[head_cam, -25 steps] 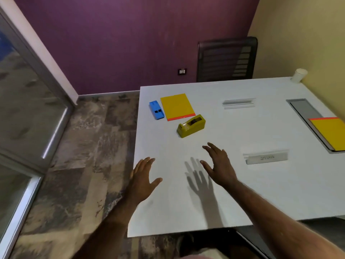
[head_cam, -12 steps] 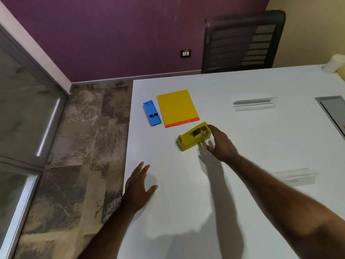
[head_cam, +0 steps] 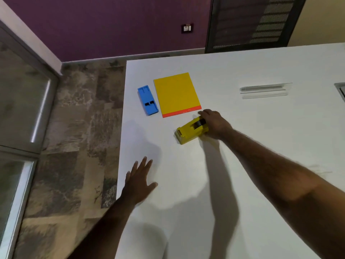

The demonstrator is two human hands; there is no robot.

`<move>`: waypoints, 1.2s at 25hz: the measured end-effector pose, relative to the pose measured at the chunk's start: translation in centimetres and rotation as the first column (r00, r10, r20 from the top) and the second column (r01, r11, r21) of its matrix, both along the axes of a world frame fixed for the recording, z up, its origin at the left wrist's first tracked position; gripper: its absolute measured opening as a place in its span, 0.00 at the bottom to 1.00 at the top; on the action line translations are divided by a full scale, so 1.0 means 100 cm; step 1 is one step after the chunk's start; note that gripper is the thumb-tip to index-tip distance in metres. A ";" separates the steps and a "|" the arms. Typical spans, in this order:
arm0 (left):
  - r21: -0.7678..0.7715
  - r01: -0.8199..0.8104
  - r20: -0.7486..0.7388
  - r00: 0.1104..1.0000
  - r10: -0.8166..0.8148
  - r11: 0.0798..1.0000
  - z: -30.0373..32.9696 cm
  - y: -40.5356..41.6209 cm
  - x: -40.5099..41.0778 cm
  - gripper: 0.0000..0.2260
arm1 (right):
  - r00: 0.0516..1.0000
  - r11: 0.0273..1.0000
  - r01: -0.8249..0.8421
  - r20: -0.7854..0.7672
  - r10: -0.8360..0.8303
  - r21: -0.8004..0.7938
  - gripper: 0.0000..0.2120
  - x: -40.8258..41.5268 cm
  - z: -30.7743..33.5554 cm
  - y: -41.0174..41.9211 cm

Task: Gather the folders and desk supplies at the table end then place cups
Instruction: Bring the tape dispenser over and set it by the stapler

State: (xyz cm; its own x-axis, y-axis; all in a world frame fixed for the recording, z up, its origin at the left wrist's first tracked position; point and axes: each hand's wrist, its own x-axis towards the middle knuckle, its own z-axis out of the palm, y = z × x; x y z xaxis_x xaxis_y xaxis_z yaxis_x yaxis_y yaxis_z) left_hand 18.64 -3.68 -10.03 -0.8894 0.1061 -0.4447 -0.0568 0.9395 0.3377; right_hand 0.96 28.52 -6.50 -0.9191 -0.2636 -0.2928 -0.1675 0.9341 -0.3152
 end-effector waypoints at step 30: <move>0.535 0.341 -0.325 0.927 -0.184 0.773 0.126 0.028 0.102 0.38 | 0.910 0.901 0.267 -0.218 -0.353 -0.342 0.23 0.334 0.146 -0.028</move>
State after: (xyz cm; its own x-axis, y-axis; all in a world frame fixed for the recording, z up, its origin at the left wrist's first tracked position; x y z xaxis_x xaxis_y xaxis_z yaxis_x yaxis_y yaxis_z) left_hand 28.82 -0.86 2.54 -0.8566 0.5160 -0.0005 0.3195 0.5312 0.7847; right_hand 34.31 25.71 8.13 -0.9997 0.0124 0.0234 -0.0032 0.8208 -0.5712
